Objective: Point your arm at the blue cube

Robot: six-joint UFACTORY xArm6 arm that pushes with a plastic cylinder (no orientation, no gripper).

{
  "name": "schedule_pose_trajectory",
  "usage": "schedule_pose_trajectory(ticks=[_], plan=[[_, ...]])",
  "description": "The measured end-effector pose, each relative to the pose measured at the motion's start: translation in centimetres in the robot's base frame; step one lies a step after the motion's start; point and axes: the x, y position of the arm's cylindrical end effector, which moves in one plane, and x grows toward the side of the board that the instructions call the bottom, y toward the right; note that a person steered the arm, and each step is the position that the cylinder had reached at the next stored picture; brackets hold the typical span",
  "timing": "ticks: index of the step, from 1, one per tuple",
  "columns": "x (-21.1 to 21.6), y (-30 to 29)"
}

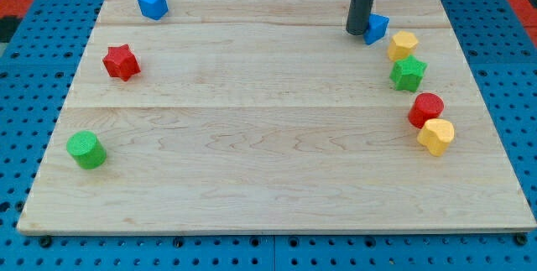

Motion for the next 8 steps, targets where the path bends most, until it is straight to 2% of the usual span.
schedule_pose_trajectory(ticks=[3,4,5,6,7,8], plan=[[-1.0,2.0],[-1.3,-11.2],[2.5,-16.7],[3.4,-30.4],[0.1,-38.1],[-3.5,-38.2]])
